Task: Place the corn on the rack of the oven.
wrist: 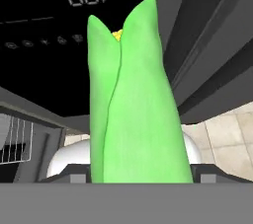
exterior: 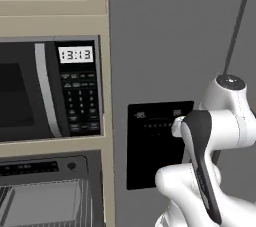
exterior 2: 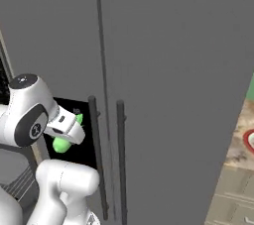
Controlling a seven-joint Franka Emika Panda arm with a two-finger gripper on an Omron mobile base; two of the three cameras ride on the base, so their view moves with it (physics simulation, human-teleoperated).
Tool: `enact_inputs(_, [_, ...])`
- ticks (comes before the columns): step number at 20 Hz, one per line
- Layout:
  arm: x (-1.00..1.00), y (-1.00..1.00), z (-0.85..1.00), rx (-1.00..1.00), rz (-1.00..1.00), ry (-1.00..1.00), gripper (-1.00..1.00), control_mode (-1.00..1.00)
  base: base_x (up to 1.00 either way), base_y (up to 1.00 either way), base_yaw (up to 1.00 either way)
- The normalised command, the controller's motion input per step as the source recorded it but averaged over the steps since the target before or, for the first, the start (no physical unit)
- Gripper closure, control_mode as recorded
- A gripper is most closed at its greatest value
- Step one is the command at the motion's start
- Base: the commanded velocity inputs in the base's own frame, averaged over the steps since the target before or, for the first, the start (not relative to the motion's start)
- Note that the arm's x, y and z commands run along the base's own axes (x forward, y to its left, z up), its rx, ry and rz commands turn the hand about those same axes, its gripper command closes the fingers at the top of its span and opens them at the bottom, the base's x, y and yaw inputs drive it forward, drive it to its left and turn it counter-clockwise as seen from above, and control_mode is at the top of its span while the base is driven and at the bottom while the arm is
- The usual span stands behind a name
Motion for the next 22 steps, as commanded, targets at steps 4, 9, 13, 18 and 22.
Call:
enact_inputs(4, [0.0, 0.0, 0.0, 0.0, 0.0, 0.0, 1.0, 1.0, 0.15, 1.0, 0.0])
enact_inputs(9, [0.0, 0.0, 0.0, 0.0, 0.0, 0.0, 1.0, 1.0, -0.08, 0.9, 0.11])
enact_inputs(13, [0.0, 0.0, 0.0, 0.0, -0.01, 0.0, 1.0, -1.0, 0.0, 0.19, 0.0])
enact_inputs(18, [0.0, 0.54, -0.14, -0.01, 0.0, -0.01, 1.0, -1.0, 0.0, 0.0, 0.0])
enact_inputs(22, [0.0, 1.0, -0.45, -0.15, 0.02, 0.0, 1.0, -1.0, 0.0, 0.0, 0.0])
